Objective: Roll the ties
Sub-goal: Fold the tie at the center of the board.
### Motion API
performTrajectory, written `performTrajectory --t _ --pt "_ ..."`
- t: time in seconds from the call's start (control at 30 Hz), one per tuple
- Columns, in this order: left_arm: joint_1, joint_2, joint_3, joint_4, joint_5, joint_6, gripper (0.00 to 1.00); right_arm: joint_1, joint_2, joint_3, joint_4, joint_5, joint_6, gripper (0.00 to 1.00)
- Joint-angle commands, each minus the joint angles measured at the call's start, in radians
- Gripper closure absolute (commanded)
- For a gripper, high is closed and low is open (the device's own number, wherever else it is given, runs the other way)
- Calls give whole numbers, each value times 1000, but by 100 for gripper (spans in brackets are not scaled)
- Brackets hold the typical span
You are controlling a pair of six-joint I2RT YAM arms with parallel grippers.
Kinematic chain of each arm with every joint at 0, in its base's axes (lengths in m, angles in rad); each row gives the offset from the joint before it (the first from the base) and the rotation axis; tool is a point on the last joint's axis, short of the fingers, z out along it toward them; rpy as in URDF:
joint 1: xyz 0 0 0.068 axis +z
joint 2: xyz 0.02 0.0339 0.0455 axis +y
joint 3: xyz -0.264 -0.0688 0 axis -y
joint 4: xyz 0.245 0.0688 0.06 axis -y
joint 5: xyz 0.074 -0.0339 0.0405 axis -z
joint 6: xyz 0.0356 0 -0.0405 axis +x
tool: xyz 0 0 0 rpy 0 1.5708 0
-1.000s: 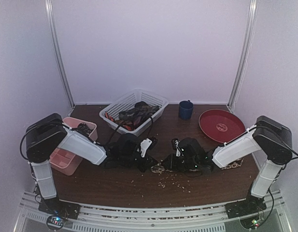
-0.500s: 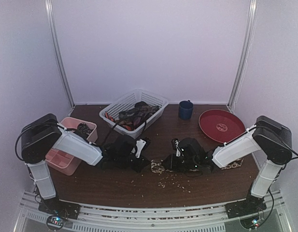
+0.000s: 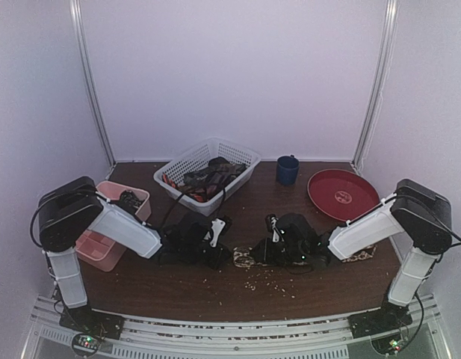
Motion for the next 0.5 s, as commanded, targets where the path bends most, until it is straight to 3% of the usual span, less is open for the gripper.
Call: performTrajectory --t 0.0,0.47 --pt "0 30 -15 75 62 -34 100 6 -2 -19 -20 12 9 82" --pt "-1 22 16 164 165 -59 100 1 -34 -48 -16 27 7 81"
